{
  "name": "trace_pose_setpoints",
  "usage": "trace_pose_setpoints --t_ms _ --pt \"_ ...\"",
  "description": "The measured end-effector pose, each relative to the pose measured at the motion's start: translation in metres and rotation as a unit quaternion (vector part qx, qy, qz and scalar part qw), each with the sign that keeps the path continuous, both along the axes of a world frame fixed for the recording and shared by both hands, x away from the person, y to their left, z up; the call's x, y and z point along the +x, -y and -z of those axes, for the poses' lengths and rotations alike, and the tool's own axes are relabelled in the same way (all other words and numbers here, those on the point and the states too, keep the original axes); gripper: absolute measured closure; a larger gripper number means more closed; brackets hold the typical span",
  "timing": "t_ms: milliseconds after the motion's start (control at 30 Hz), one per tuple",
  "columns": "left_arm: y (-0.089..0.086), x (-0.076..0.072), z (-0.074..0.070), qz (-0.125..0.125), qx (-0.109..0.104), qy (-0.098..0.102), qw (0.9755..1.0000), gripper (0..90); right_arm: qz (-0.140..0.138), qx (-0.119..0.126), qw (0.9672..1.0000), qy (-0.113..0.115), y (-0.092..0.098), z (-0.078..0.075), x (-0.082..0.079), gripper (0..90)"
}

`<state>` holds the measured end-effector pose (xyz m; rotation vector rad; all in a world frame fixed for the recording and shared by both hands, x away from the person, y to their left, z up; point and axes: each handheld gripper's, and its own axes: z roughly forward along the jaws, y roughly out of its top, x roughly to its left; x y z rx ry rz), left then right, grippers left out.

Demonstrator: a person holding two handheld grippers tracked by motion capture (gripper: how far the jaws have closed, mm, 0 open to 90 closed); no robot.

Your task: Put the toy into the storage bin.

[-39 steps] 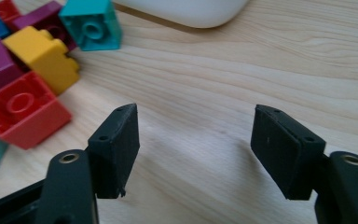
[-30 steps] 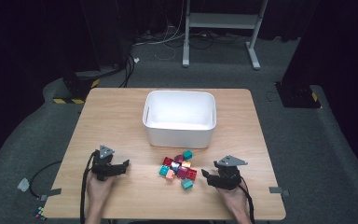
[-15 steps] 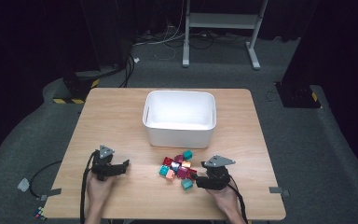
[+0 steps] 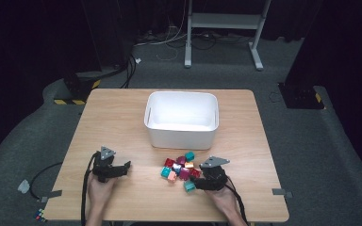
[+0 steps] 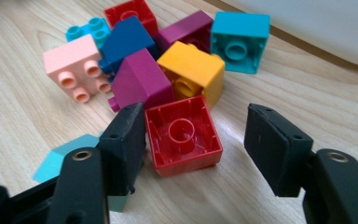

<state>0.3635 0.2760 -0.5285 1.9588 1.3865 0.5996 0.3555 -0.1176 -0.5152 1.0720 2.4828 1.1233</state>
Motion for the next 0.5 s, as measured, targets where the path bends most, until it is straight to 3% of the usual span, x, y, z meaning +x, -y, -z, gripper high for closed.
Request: trace_pose_setpoints --t_ms 267,400,500 --pt "-0.0001 0.0003 0.0 0.001 0.001 0.001 1.0 14.5 0.009 -0.016 0.9998 0.009 0.0053 0.0036 -0.0013 47.0" --pt "-0.0001 0.0004 0.0 0.001 0.0 0.0 1.0 14.5 0.008 -0.025 0.9994 0.02 0.0078 0.0047 -0.0028 57.7" --pt "0.0 0.0004 0.0 0.0 0.0 0.0 1.0 14.5 0.009 -0.026 0.9994 0.021 0.0088 0.0044 -0.0024 58.5"
